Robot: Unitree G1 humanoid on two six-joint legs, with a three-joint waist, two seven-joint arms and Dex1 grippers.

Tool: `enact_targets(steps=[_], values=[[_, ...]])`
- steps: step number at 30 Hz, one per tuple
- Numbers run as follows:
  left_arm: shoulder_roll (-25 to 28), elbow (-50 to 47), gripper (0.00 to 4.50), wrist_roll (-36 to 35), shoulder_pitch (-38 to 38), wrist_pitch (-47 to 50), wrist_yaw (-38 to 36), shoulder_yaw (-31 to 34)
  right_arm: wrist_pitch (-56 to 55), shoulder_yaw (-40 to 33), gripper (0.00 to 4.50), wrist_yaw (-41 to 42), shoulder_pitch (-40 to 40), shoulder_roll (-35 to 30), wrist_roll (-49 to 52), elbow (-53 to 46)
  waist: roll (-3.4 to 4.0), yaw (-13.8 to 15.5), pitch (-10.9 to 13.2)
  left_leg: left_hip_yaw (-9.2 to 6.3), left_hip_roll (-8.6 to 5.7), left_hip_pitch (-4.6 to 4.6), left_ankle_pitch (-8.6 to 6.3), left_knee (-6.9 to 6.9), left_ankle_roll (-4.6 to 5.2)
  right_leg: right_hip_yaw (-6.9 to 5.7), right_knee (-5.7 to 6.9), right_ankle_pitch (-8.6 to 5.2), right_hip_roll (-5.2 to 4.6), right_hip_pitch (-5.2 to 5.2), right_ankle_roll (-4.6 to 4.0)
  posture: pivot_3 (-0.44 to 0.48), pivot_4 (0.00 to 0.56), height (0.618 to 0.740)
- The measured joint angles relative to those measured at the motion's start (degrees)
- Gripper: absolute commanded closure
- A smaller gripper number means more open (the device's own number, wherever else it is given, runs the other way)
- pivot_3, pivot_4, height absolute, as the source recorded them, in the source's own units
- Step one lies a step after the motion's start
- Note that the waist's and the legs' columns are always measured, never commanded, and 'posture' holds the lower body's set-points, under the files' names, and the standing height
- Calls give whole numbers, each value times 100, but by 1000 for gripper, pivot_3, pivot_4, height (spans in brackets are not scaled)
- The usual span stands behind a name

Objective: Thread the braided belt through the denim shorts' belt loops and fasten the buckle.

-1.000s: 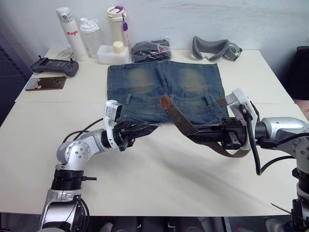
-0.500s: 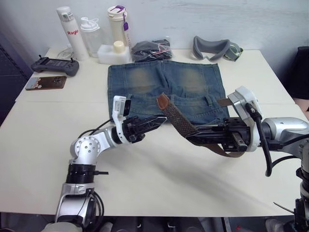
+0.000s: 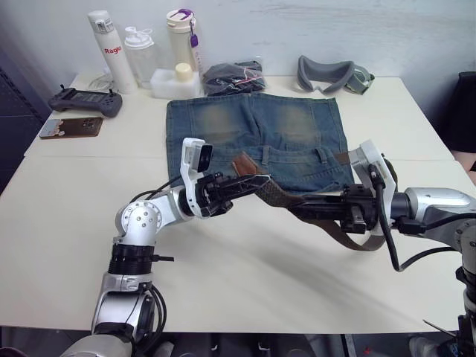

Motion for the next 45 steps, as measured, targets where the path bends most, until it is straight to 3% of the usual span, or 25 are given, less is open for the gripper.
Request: enact_targets(steps=[5, 8, 11, 13, 16, 19, 24, 29, 34, 45], values=[[-270, 349, 4500, 194, -280, -254, 425, 123, -95, -869, 1410, -656, 349, 183, 215, 356, -3, 56, 1, -2, 0, 0, -2, 2, 3, -1, -4, 0, 0, 5, 0, 0, 150, 738], [-714, 745, 4500, 520, -712, -578, 1327, 280, -704, -1940, 97, -1915, 410, 1011, 429, 557, -7, 149, 4, -4, -2, -4, -2, 7, 6, -3, -10, 8, 0, 8, 14, 0, 150, 738], [-1210, 982, 4500, 546, -1039, -676, 2130, 515, -1241, -2591, 97, -3351, 386, 1579, 1079, 506, -7, 147, 4, -1, -2, -9, -4, 2, 12, -1, -22, 12, 0, 10, 24, 0, 150, 738], [-1456, 1220, 4500, 542, -1238, -711, 2620, 717, -1585, -2650, 97, -4071, 559, 1963, 1834, 45, -7, 132, 4, 0, -2, -12, -4, 1, 13, 1, -24, 8, 5, 5, 30, 0, 150, 738], [-1791, 1668, 4500, 485, -1527, -661, 3197, 960, -2101, -2285, 97, -4752, 1315, 2332, 3387, -808, -7, 127, 4, 0, -2, -18, -2, -6, 11, 3, -24, -3, 13, 2, 47, 0, 150, 738], [-2009, 2066, 4500, 279, -1749, -554, 3623, 1315, -2268, -1461, 97, -4856, 2282, 2648, 4138, -1476, -8, 96, 5, 10, -2, -24, -7, -3, 19, 11, -28, -6, 14, -2, 53, 0, 150, 738], [-2144, 2010, 4500, -46, -1904, -148, 3857, 1489, -2745, -446, 97, -4842, 2693, 3394, 3587, -1432, -13, 110, 7, 16, -4, -18, -7, 5, 17, 21, -27, 7, 8, 0, 74, 0, 150, 738], [-2225, 1719, 4500, -339, -1789, 431, 4057, 1487, -3165, 114, 97, -4412, 2709, 3894, 2865, -902, -13, 110, 7, 16, -4, -2, 0, 1, -1, 21, -28, 12, 7, 11, 65, 0, 150, 738], [-2301, 1531, 4500, -386, -1547, 553, 4346, 1480, -3661, 233, 97, -3985, 2360, 4423, 2430, -445, -13, 116, 7, 13, -4, -3, 19, -10, -34, 22, -23, 11, 10, 2, 61, 0, 150, 738], [-2269, 1363, 4500, -356, -1428, 493, 4536, 1441, -4017, 268, 97, -3806, 2039, 4633, 2103, -222, -13, 117, 7, 14, -4, -6, 18, -10, -34, 21, -25, 12, 8, 0, 58, 0, 150, 738]])
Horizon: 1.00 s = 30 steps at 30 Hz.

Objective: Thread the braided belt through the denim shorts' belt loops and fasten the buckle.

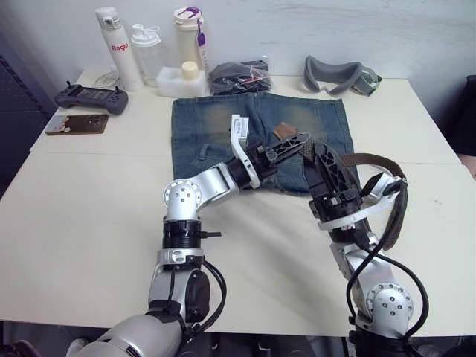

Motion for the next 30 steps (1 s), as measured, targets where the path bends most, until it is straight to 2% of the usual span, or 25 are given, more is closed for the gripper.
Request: enact_targets(steps=[4, 7, 8, 14, 15, 17, 18, 19, 21, 23, 24, 25, 27, 28, 30], values=[[-1, 0, 4500, 18, 19, -36, 20, -117, -223, -60, 97, -64, -176, 136, -149, 190, 0, -3, 0, 1, 0, -1, -2, -1, 3, 0, -3, 0, -1, 1, 0, 0, 150, 738], [0, 2, 4500, 47, 95, -104, 67, -134, -312, -68, 799, -86, -268, 194, -247, 256, 0, -3, 0, 1, 0, -2, -1, -3, 3, 1, -3, -1, 0, -4, -2, 0, 150, 738], [0, 2, 4500, 62, 114, -121, 79, -138, -353, -72, 1109, -88, -300, 216, -283, 311, 0, -2, 0, 1, 0, -3, -1, -4, 2, 1, -2, -1, 0, -4, -2, 0, 150, 738], [2, 3, 4500, 114, 139, -256, 62, -177, -363, -74, 4095, -102, -264, 251, -402, 433, 0, -1, 0, 2, 0, -8, -2, -3, 3, 1, -3, -1, -1, -7, -2, 0, 150, 738], [2, 3, 4500, 114, 138, -272, 55, -177, -360, -79, 4399, -106, -240, 249, -412, 438, 0, -1, 0, 2, 0, -8, -1, -3, 3, 0, -3, -1, -1, -8, -2, 0, 150, 738], [3, 10, 4500, 118, 138, -299, 48, -180, -358, -95, 4399, -107, -238, 243, -413, 438, 0, -3, 0, 2, 0, -8, -2, -3, 3, 1, -3, -1, -1, -8, -2, 0, 150, 738], [3, 11, 3762, 123, 137, -315, 42, -186, -356, -105, 4500, -108, -238, 231, -413, 438, 0, -3, 0, 2, 0, -8, -1, -3, 3, 1, -2, -1, -1, -8, -2, 0, 150, 738], [4, 14, 3578, 134, 137, -329, 27, -195, -355, -119, 4500, -112, -238, 206, -413, 438, 0, -3, 0, 2, 0, -8, -1, -3, 3, 1, -2, -1, -1, -8, -3, 0, 150, 738], [46, 24, 2887, 225, 136, -385, -55, -252, -346, -165, 4500, -113, -237, 144, -401, 431, 0, -4, 0, 2, 0, -8, -1, -4, 3, 1, -2, -1, -1, -8, -2, 0, 150, 738], [230, 32, 2017, 394, 124, -489, -320, -375, -315, -322, 4500, -119, -215, -72, -359, 396, 0, 0, 0, 4, 0, -8, -2, -3, 3, 1, -3, -1, -1, -8, -3, 0, 150, 738], [512, 37, 1498, 569, 54, -564, -579, -527, -253, -493, 4500, -123, -98, -328, -287, 348, 0, 0, 0, 4, 0, -8, -1, -5, 3, 1, -4, -2, -1, -8, -5, 0, 150, 738], [745, 34, 1202, 748, -6, -676, -825, -639, -225, -638, 4500, -132, 22, -480, -230, 325, 0, -1, 0, 4, 0, -7, -2, -8, 2, 1, -4, -3, -1, -8, -8, 0, 150, 738], [1326, -6, 271, 1278, -79, -990, -1520, -1166, -89, -856, 4500, -148, 296, -861, -64, 224, 1, -2, 0, 12, 0, -4, 0, -21, -5, 4, -3, -9, -1, -13, -19, 0, 150, 738], [1524, -12, 28, 1495, -87, -1124, -1787, -1380, -46, -967, 4500, -154, 402, -1012, 12, 161, 1, -1, -1, 14, 0, -2, 1, -28, -7, 6, -3, -11, -2, -13, -23, 0, 150, 738], [1877, -9, 28, 2111, -91, -1660, -2497, -1933, 136, -1220, 4500, -140, 681, -1502, 205, 0, 2, 6, -1, 15, 0, 0, 2, -39, -10, 5, -4, -18, -5, -18, -37, 0, 150, 738]])
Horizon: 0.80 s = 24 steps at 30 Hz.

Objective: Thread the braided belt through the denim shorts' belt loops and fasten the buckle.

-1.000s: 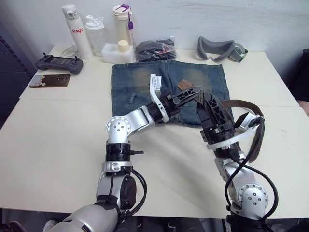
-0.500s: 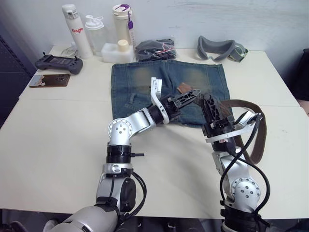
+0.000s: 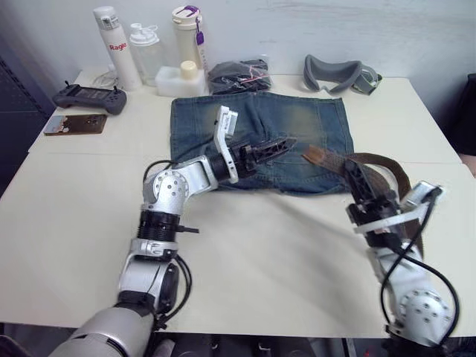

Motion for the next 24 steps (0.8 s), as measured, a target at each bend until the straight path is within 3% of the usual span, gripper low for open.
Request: enact_targets(steps=[4, 8, 10, 16, 24], values=[[313, 253, 28, 1263, -61, -1241, -908, -1098, 434, -324, 4500, 156, 532, -1025, 70, -281, 2, 37, -1, 0, 0, -3, 0, -15, 2, -2, -6, -7, -2, -7, -11, 0, 150, 738], [92, 1566, 28, 2719, -353, -2993, -1192, -1896, 903, -782, 4500, 394, 1236, -2159, -111, -606, 1, 64, -1, 1, 0, -11, -25, -17, 56, -2, -17, -6, 3, -11, -10, 0, 150, 738], [-168, 2246, 28, 3233, -553, -3771, -1052, -2045, 1027, -914, 4500, 426, 1414, -2484, -310, -737, -2, 72, 1, -1, 0, -24, -27, -9, 66, -4, -23, -2, 7, -15, -1, 0, 150, 738], [-764, 4330, 28, 4547, -1384, -5522, 463, -2148, 1134, -1561, 4500, 445, 1908, -2866, -499, -1189, -5, 115, 3, -6, 2, -86, -52, 43, 112, -9, -48, 17, 11, -36, 49, 0, 150, 738], [-1029, 5211, 28, 5231, -1595, -6287, 992, -2196, 1142, -2238, 4500, 395, 2263, -3039, -474, -1521, -6, 156, 3, 0, -4, -88, -65, 55, 131, -5, -86, 35, -9, -16, 82, 0, 150, 738]])
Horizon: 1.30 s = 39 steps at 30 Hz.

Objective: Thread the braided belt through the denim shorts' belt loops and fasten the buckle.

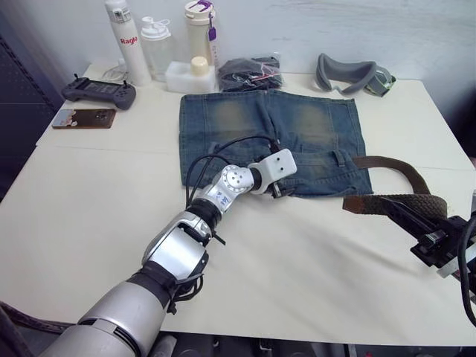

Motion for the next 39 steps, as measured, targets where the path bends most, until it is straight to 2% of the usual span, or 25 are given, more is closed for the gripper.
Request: enact_targets(steps=[3, 12, 14, 16, 18, 21, 22, 30, 33, 39], values=[[-76, 66, 28, 30, -1, -149, -127, 111, 0, -137, 4500, -46, 134, -3, 53, -62, 0, -1, 0, -1, 0, 2, 2, 0, -4, 0, 4, 1, -1, -1, -2, 0, 150, 738], [-366, -99, 28, -582, 55, -781, -1472, 785, -1, -245, 4500, -69, 385, 1, 59, -112, 3, 4, -1, 3, 0, 1, 12, 2, -21, -3, 6, -1, 0, -3, -5, 0, 150, 738], [-359, 7, 28, -161, 59, -884, -1406, 436, -1, -245, 4500, -92, 381, 0, 52, -106, 3, -2, -2, 4, 0, 6, 7, 6, -11, -1, 18, -1, 0, -1, -6, 0, 150, 738], [-397, 304, 28, 504, 62, -804, -841, -21, 0, -254, 4500, -130, 363, -32, 51, -102, 2, 0, -1, 3, 0, 4, 7, 19, -6, 0, 39, -1, 0, -5, -6, 0, 150, 738], [-492, 367, 28, 790, -83, -731, -427, -168, 2, -276, 4500, -158, 359, -87, 47, -101, 1, 6, -1, 1, 0, 7, 7, 31, -3, 0, 42, 2, -1, 4, -4, 0, 150, 738], [-575, 453, 716, 1052, -254, -503, 51, -268, 2, -386, 4500, -213, 354, -197, 66, -136, 1, -3, -1, 6, 0, 6, 14, 35, 7, 0, 39, 17, -6, 7, 0, 0, 150, 738], [-577, 467, 1073, 1064, -257, -448, 113, -259, 2, -432, 4500, -227, 357, -211, 76, -146, 1, -3, -1, 7, 0, 6, 15, 36, 8, 0, 38, 19, -7, 8, 0, 0, 150, 738], [-545, 613, 4407, 1143, -257, -94, 430, -68, 55, -619, 4500, -310, 395, -388, 196, -172, 1, -91, -1, 13, 0, 9, 29, 37, 4, 1, 50, 27, -6, 3, -4, 0, 150, 738], [-431, 602, 4481, 1100, -244, -169, 147, 48, 143, -611, 4500, -294, 336, -555, 171, -145, 1, -148, -1, 15, 0, 10, 31, 36, 1, 2, 53, 27, -6, 3, -5, 0, 150, 738], [10, -53, 4481, 773, 170, -649, -1658, 186, 476, -556, 4500, -54, 9, -1090, 69, 100, 12, -127, -8, 13, 0, 19, 41, 16, -15, -3, 57, 17, -5, 1, -25, 0, 150, 738]])
